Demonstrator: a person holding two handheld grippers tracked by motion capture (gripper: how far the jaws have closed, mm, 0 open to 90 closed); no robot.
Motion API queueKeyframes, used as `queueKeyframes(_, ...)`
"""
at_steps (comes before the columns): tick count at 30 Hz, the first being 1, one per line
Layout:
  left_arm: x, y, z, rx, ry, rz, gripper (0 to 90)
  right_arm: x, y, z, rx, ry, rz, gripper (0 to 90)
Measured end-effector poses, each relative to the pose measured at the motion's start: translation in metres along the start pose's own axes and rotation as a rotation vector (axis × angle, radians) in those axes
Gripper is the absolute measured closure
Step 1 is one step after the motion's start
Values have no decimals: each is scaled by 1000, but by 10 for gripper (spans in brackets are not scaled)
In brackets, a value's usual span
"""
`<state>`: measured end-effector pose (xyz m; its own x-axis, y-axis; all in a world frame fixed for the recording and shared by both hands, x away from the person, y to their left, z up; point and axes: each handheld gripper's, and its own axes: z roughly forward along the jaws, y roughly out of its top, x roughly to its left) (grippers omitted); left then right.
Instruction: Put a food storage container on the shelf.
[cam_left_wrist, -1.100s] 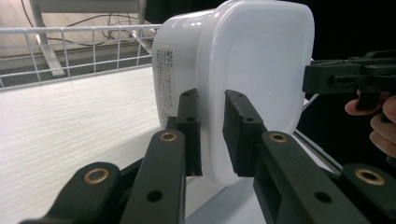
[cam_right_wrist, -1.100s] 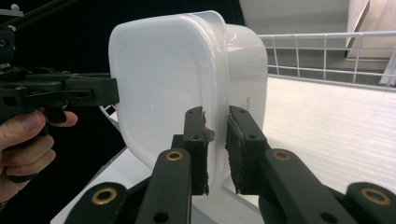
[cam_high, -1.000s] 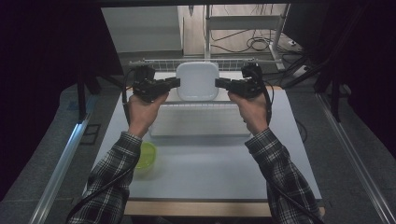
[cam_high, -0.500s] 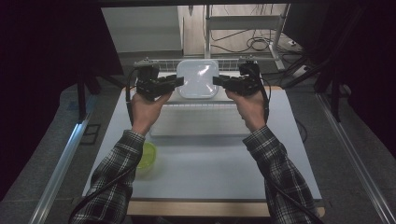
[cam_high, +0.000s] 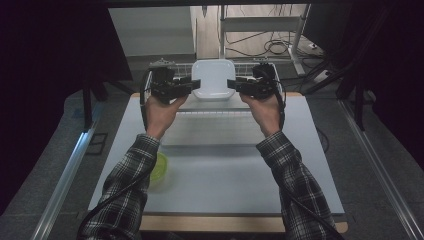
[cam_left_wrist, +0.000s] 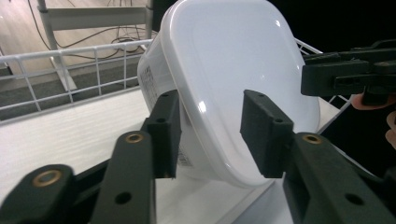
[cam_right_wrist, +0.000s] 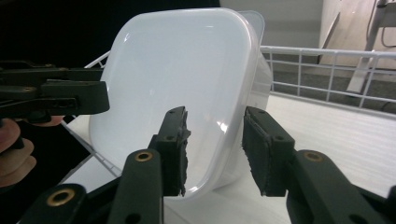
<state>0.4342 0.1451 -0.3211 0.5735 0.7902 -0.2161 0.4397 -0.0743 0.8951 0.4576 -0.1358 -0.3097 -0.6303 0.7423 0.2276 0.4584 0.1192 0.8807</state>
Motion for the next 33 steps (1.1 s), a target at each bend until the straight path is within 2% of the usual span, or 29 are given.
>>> queueKeyframes(1, 1, 1, 2, 7, 19, 12, 514, 0, 0, 2, 1, -16, -8, 565)
queueKeyframes(5, 3, 1, 5, 2, 19, 4, 504, -2, 0, 5, -13, -9, 10, 557)
queueKeyframes(8, 5, 3, 7, 2, 17, -5, 499, -2, 2, 6, -13, -10, 5, 561)
queueKeyframes(11, 7, 3, 7, 7, 4, -18, 497, 0, 2, 6, -7, 1, 12, 560)
queueKeyframes(16, 6, 2, 3, 9, -4, -10, 492, 2, 2, 5, -4, 27, 36, 554)
queueKeyframes(20, 7, 3, 4, 10, -1, -12, 481, 4, 2, 6, 0, 15, 21, 550)
queueKeyframes(30, 8, 5, 6, 10, 23, -3, 475, 5, 1, 5, 1, 24, 32, 541)
queueKeyframes(31, 8, 5, 5, 8, 32, 5, 476, 5, 1, 4, 2, 26, 33, 536)
queueKeyframes(33, 9, 6, 2, -3, 23, -2, 452, 6, 0, 2, -8, 27, 24, 504)
